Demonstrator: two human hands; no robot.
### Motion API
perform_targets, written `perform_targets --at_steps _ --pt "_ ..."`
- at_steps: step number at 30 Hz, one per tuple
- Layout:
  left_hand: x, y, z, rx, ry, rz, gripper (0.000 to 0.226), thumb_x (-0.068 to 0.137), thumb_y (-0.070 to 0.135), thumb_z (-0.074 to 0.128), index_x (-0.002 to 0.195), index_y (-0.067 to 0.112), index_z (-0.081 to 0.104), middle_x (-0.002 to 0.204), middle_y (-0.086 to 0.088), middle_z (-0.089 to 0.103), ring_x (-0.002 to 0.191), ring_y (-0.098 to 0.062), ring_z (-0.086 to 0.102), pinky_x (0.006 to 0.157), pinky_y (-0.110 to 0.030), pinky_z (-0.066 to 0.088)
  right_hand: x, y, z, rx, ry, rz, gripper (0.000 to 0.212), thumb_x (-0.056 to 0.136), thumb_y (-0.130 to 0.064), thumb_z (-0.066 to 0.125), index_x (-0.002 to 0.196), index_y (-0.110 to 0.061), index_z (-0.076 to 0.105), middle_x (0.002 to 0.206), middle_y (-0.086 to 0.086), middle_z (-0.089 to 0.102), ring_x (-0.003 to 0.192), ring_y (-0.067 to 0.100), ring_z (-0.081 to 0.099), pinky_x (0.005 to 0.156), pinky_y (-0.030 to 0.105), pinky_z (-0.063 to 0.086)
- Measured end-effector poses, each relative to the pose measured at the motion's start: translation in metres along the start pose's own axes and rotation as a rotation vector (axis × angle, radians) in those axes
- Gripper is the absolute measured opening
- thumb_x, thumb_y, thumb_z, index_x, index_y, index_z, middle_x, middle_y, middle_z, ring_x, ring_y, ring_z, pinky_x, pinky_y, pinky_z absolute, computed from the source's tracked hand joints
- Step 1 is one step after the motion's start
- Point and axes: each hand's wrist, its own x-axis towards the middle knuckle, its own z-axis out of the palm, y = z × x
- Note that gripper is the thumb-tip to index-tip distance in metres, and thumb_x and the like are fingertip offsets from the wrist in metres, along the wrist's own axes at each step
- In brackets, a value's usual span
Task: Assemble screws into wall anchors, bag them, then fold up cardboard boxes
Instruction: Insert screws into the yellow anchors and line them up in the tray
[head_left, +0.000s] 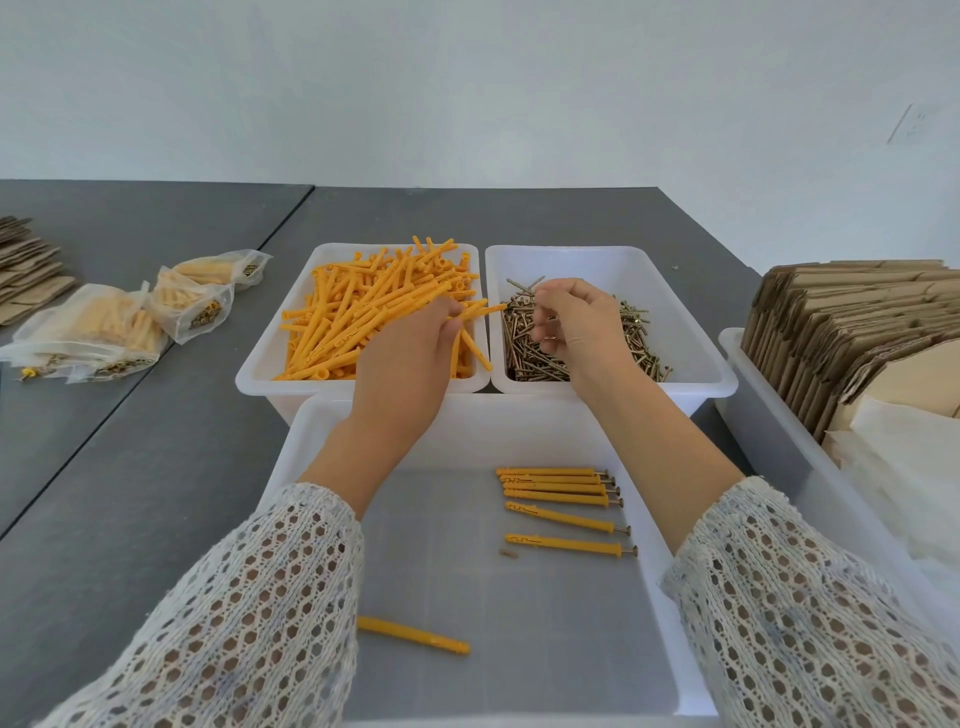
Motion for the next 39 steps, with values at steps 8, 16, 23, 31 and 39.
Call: perform_targets --at_steps 8,16,23,31,39 --pt "0.007 0.017 -0.008 -0.573 0.085 -0.239 0.007 0.088 0.016 0.074 0.088 0.014 0.067 0.068 0.003 0.063 0.061 0.004 0.060 0.061 -0.004 0.043 0.002 0.001 0.000 0.064 0.011 0.024 0.012 0.092 -0.001 0.056 0.089 -0.009 0.065 0.056 -0.001 0.054 0.049 0.012 0.047 0.050 0.024 0.043" --pt "0.008 0.027 -0.008 -0.961 -0.044 -0.349 0.008 0.088 0.019 0.074 0.085 0.011 0.072 0.066 -0.007 0.055 0.047 -0.009 0.044 0.048 -0.018 0.042 0.004 0.001 -0.001 0.155 0.081 -0.011 0.029 0.104 -0.016 0.041 0.094 -0.006 0.066 0.065 0.001 0.058 0.052 0.011 0.053 0.051 0.023 0.045" --pt "0.010 0.027 -0.004 -0.906 -0.176 -0.385 0.039 0.102 0.032 0.049 0.070 0.011 0.053 0.054 -0.005 0.040 0.045 -0.011 0.034 0.048 -0.021 0.033 0.007 0.000 -0.003 0.278 0.100 -0.003 0.040 0.107 -0.020 0.034 0.084 -0.007 0.064 0.057 0.001 0.054 0.047 0.012 0.048 0.046 0.023 0.041" --pt "-0.001 0.034 0.004 -0.217 -0.430 -0.002 0.055 0.098 0.057 0.021 0.063 0.016 0.034 0.057 0.001 0.033 0.053 -0.013 0.031 0.054 -0.032 0.023 -0.003 -0.005 0.002 0.326 -0.082 0.000 0.041 0.108 -0.022 0.029 0.078 -0.008 0.052 0.048 0.001 0.039 0.041 0.013 0.027 0.046 0.026 0.024" --pt "-0.005 0.035 0.013 0.125 -0.389 0.094 0.056 0.101 0.057 0.023 0.062 0.019 0.034 0.056 0.002 0.037 0.050 -0.013 0.033 0.049 -0.030 0.022 -0.010 -0.006 0.006 0.115 -0.085 -0.088 0.039 0.106 -0.017 0.030 0.071 -0.010 0.047 0.048 0.003 0.024 0.038 0.013 0.017 0.040 0.023 0.021"
